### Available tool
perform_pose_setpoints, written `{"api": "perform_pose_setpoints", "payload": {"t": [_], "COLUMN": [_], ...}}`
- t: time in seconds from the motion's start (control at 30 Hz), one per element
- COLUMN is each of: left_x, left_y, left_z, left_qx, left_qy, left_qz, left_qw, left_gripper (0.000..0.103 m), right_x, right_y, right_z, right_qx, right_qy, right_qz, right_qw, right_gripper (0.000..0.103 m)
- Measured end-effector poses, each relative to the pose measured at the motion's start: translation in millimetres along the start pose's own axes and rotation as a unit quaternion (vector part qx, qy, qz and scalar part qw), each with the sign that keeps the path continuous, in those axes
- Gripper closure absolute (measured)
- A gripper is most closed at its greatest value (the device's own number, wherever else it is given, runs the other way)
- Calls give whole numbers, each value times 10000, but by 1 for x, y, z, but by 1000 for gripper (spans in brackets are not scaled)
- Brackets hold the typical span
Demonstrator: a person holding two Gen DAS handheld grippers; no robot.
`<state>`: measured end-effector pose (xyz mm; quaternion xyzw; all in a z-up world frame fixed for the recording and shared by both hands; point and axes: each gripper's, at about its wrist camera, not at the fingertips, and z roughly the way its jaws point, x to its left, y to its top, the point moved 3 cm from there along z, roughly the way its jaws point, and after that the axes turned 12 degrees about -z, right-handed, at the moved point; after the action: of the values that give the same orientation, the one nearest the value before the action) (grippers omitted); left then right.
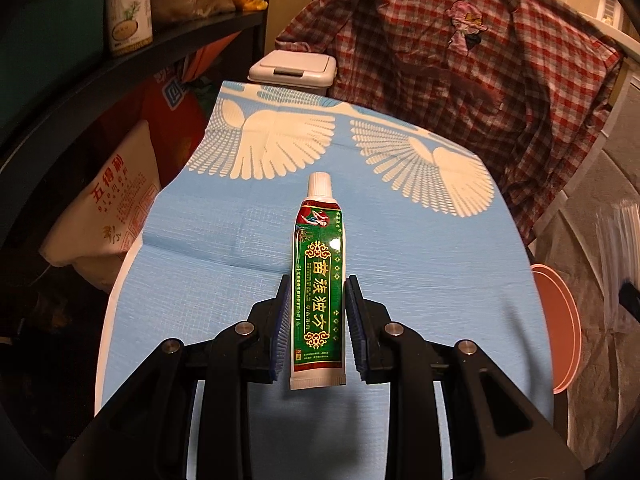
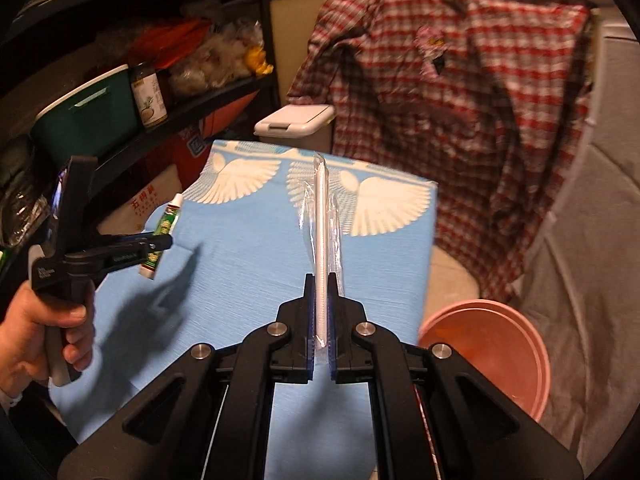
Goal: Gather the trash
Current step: 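Carry the ointment tube to the pink bucket with the left tool while the right carries the straws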
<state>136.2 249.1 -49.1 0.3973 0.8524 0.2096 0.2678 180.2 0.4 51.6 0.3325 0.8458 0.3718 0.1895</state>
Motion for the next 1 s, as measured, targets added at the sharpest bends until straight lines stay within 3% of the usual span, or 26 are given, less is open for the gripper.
{"api": "perform_pose_setpoints", "payload": {"t": [0.3, 0.5, 1.0], "left_x": [-22, -40, -99], "left_y": [-11, -18, -35], "left_z": [-20, -27, -32], "left_qx": [-211, -263, -305], "left_qy": [-1, -53, -327], "left_qz": [303, 422, 781], "left_qw": [9993, 9987, 9959], "left_gripper": [77, 77, 77], "right_x": [-31, -58, -92], "right_y": [-27, -41, -65], "right_z": [-18, -29, -44], "right_qx": [-161, -202, -161], "right_qy": [-583, -778, -1034], "right_qz": [311, 665, 863], "right_qw": [9977, 9945, 9908], "right_gripper": [98, 98, 98]}}
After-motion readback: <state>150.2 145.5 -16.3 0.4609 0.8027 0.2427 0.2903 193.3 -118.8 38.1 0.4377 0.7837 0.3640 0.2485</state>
